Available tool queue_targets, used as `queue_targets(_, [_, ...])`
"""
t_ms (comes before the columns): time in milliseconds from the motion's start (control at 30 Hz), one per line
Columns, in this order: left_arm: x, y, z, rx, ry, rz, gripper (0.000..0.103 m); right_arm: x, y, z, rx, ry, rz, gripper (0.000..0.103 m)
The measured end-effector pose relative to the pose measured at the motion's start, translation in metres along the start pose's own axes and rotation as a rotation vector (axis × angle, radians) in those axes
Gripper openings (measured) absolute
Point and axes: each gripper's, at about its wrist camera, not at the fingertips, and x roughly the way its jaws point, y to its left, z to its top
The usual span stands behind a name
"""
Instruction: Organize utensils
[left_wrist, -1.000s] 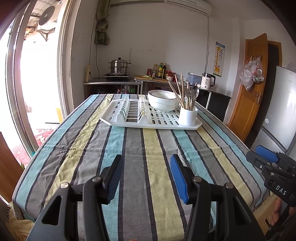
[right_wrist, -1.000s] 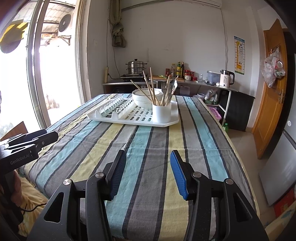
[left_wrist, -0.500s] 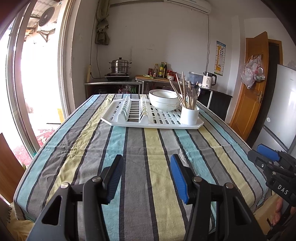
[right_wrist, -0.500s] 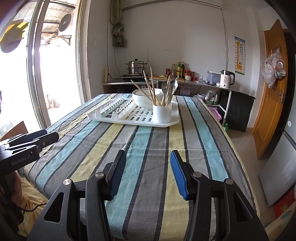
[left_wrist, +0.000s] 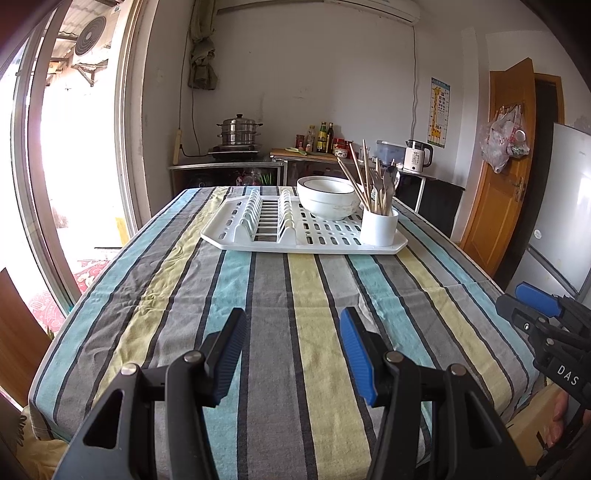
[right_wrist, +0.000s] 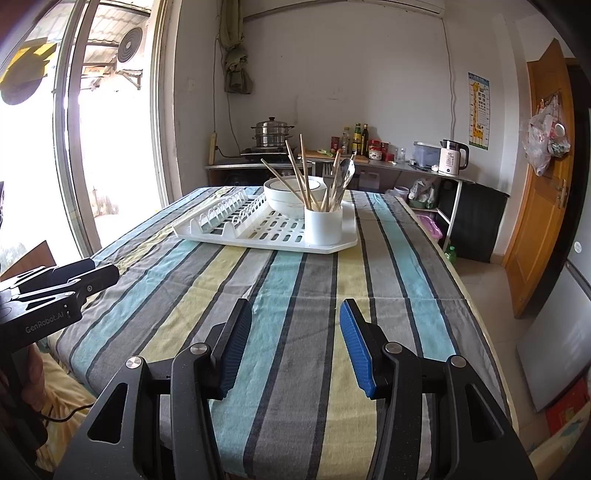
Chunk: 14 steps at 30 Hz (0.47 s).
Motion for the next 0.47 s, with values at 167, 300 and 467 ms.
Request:
queue_targets(167, [0.0010,-0.0027,-0.0015,0.014,-0.003,0.013,0.055,0.0013,-0.0003,-0.0009,-0.001,0.004,-0.001,0.051])
queue_targets(300, [0.0016,-0.0036,-0.0026,0.021,0.001,0.015,0.055,0.0013,-0.0002,-0.0013,-0.001,0.004,0.000,0.051])
queue_targets(467, [0.0026,-0.0039,-0.0019,0.019,0.002,0.008,0.055,0.0014,-0.0003,-0.0013,-0.001,0.004,-0.001,0.051])
